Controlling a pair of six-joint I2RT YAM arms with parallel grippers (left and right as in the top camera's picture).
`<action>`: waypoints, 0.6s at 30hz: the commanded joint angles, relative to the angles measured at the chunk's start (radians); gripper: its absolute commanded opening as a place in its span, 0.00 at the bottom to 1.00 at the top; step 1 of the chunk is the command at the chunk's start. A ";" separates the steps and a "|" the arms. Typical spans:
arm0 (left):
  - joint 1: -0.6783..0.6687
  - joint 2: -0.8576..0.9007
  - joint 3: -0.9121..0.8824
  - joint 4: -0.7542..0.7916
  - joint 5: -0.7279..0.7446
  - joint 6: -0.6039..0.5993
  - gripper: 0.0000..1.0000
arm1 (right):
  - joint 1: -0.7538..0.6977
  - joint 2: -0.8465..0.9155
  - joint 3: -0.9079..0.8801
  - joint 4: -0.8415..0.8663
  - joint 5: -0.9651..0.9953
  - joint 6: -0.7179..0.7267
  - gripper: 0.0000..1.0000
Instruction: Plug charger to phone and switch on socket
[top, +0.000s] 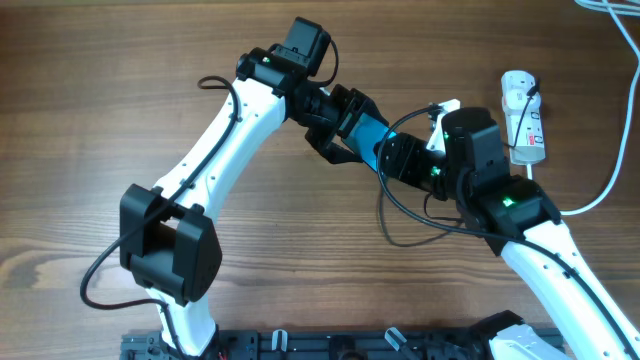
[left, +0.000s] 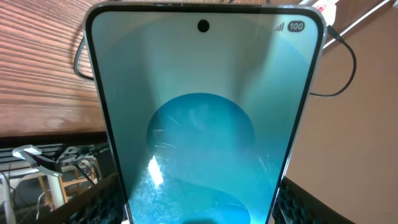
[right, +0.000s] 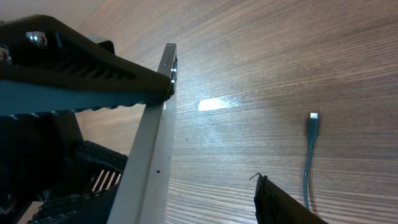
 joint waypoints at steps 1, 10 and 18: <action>0.001 -0.024 -0.001 0.003 -0.006 -0.010 0.72 | 0.004 0.002 0.017 0.032 0.016 0.006 0.60; 0.002 -0.024 -0.001 0.007 -0.064 -0.002 0.72 | 0.004 0.002 0.023 0.044 -0.035 0.007 0.48; -0.010 -0.024 -0.001 -0.008 -0.032 -0.002 0.72 | 0.004 0.002 0.023 0.054 -0.032 0.016 0.47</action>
